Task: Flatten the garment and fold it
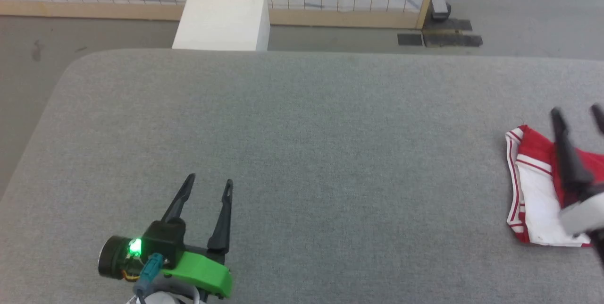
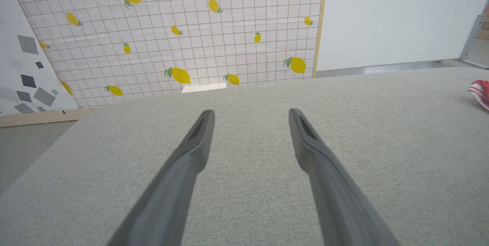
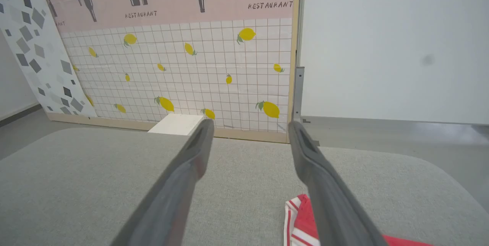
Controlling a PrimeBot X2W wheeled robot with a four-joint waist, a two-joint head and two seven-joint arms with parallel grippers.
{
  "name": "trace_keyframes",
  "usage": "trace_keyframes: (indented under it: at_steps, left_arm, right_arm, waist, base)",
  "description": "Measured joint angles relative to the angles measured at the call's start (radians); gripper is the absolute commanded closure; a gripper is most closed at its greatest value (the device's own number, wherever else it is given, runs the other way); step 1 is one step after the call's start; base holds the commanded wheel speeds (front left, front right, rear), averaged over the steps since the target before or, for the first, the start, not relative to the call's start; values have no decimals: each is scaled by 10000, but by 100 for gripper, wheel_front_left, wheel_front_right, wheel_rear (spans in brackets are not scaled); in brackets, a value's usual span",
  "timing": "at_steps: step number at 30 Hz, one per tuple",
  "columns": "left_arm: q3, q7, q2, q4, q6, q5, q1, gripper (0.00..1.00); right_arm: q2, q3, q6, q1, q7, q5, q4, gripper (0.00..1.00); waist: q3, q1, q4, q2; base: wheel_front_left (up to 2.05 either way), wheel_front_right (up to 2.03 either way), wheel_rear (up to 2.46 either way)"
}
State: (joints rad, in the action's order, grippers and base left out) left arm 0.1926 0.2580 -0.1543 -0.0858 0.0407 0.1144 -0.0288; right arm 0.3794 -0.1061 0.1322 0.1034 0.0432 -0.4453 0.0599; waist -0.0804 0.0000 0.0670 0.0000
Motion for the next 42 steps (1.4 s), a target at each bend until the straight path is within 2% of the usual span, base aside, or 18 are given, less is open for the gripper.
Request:
trace_keyframes:
  at_steps: [5, 13, 22, 42]
  left_arm:
    - [-226, -140, 4, -140, -165, 290, 97, 0]
    - [-328, -274, -33, -263, -433, 351, 303, 0]
    - [-65, -184, -226, -178, -431, 123, 626, 0]
    - [393, -88, -286, -234, -433, -82, 867, 0]
  right_arm:
    - [-1101, -15, 0, -1106, -232, 871, 454, 0]
    - [-2109, 155, 0, -2491, -909, 2201, 546, 0]
    - [-2731, -36, 0, -3294, -1400, 3173, 458, 0]
    - [-3018, -186, 0, -3320, -1404, 3244, 368, 0]
  waist:
    - [302, 0, 153, 0]
    - [535, 0, 445, 0]
    - [718, 0, 575, 0]
    - [763, 0, 555, 0]
  base:
    - [0, 0, 0]
    - [0, 0, 0]
    - [0, 0, 0]
    - [0, 0, 0]
